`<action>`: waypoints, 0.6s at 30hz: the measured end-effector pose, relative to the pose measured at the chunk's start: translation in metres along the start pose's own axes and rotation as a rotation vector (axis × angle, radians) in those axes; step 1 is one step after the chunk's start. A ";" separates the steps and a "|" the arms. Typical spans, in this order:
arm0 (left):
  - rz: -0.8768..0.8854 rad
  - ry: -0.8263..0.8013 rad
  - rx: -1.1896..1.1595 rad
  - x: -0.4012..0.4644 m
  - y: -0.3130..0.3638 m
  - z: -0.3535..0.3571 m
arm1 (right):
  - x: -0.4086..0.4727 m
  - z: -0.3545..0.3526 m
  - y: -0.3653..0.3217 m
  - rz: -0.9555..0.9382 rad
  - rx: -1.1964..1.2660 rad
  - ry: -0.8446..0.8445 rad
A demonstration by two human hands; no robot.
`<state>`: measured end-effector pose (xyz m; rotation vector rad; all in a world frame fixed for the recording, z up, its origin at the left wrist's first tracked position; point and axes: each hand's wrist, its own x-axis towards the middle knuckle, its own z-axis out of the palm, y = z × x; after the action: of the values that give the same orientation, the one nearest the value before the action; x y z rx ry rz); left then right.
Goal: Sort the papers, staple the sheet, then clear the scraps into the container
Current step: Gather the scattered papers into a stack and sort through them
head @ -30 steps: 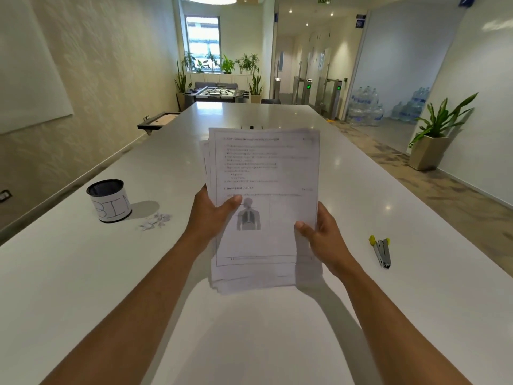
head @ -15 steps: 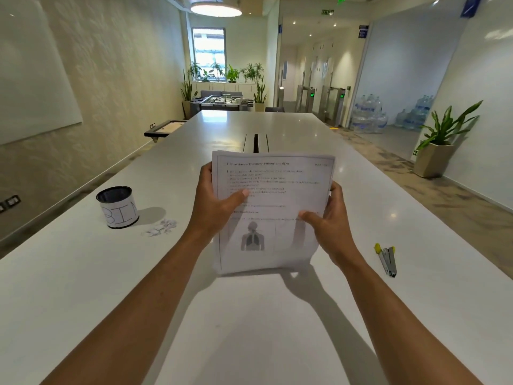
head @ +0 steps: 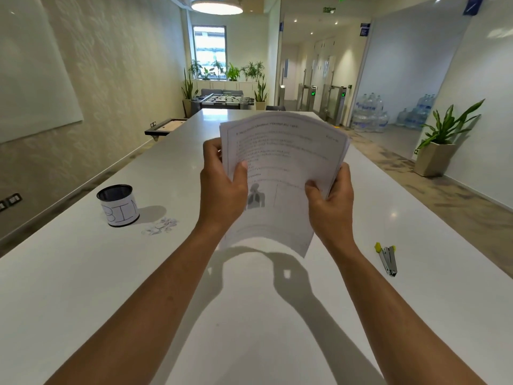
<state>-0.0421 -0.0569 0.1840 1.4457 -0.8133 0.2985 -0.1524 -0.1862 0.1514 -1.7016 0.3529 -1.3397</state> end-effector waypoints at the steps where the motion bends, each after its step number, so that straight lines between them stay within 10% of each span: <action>1: -0.012 -0.003 -0.006 -0.002 -0.001 0.002 | -0.002 0.001 0.002 0.002 -0.022 0.010; 8: -0.334 0.022 -0.135 -0.051 -0.058 0.013 | -0.055 0.005 0.055 0.192 -0.091 -0.062; 18: -0.253 0.020 -0.284 -0.052 -0.062 0.011 | -0.051 0.004 0.057 0.202 -0.036 0.000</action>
<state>-0.0423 -0.0618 0.1025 1.2586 -0.6197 0.0036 -0.1508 -0.1801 0.0755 -1.6481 0.5376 -1.1919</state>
